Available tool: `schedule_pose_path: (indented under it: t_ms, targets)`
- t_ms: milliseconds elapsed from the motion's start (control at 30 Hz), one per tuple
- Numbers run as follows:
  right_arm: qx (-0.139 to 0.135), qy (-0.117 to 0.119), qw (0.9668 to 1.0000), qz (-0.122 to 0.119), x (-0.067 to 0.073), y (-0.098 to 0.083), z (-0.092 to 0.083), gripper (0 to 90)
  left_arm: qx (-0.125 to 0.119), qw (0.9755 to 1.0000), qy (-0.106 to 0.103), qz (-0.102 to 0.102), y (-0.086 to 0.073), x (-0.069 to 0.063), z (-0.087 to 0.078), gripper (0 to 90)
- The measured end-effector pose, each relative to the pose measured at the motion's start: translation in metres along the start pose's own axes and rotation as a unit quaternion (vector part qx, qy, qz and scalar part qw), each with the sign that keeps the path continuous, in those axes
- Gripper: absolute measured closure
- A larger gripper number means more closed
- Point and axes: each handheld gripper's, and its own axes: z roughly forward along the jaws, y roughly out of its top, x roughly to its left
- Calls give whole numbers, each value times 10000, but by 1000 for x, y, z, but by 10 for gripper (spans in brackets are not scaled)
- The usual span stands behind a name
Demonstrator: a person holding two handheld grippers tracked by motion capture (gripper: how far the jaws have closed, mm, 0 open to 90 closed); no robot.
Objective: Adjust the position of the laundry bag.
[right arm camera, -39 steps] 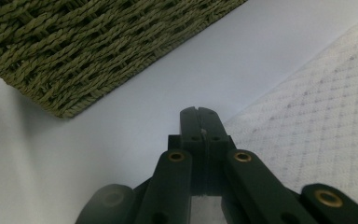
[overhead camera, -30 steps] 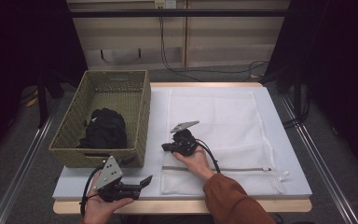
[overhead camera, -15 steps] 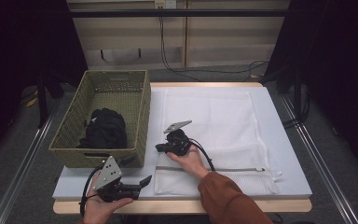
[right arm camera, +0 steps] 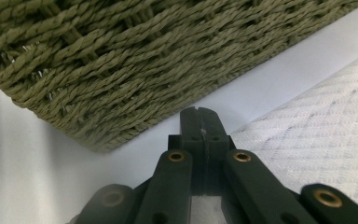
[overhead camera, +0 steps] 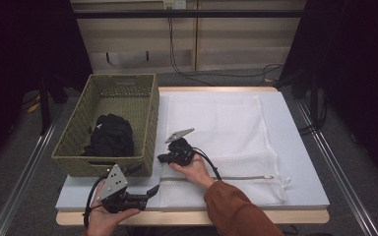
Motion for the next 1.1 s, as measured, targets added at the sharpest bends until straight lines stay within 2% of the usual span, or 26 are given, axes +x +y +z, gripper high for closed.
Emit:
schedule_pose_path:
  t_ms: [100, 167, 200, 233, 333, 533, 600, 700, 767, 867, 933, 1000, 1067, 1100]
  targets:
    - [30, 61, 10000, -33, 3, 1, 2, 899, -94, 9999, -2, -106, 0, -2, 1, 144]
    - [50, 35, 10000, -50, 5, 2, 4, 899, -78, 10000, -7, -62, 0, -1, 1, 145]
    - [4, 85, 10000, -35, 4, 3, 4, 899, -12, 10000, -7, 25, 1, 0, 0, 145]
    - [-30, 111, 9999, -23, 4, 4, 5, 899, -20, 10000, -65, 11, 0, 0, 1, 145]
    - [-17, 129, 9999, -67, 6, 6, 9, 899, -4, 10000, 6, 7, 0, 0, 0, 144]
    - [6, 173, 9998, -78, 8, 7, 11, 899, -104, 9999, -50, -85, 0, 0, 0, 145]
    - [-36, 239, 9997, 6, 10, 8, 9, 899, -70, 9999, -77, -28, 0, 0, 0, 145]
    - [-37, 182, 9998, -78, 15, 10, 8, 899, -99, 9999, -75, -65, 0, 0, 1, 144]
    - [-23, 214, 9997, -81, 16, 10, 7, 898, -59, 10000, -62, 10, 0, 1, 1, 145]
    - [-21, 206, 9998, -38, 16, 9, 8, 896, -39, 10000, -45, -3, 0, 0, 1, 144]
    - [-14, 150, 9999, -71, 15, 9, 8, 855, -18, 10000, -88, -9, 0, 1, 2, 144]
    - [-16, 83, 10000, -30, 13, 9, 7, 741, -11, 9999, -129, -44, -1, 0, 2, 144]
    - [-43, 7, 10000, -27, 11, 9, 2, 650, 28, 10000, -52, -54, -1, 0, 2, 145]
    - [-72, -9, 10000, -28, 10, 9, 0, 608, -44, 9999, -127, -87, -1, 1, 3, 145]
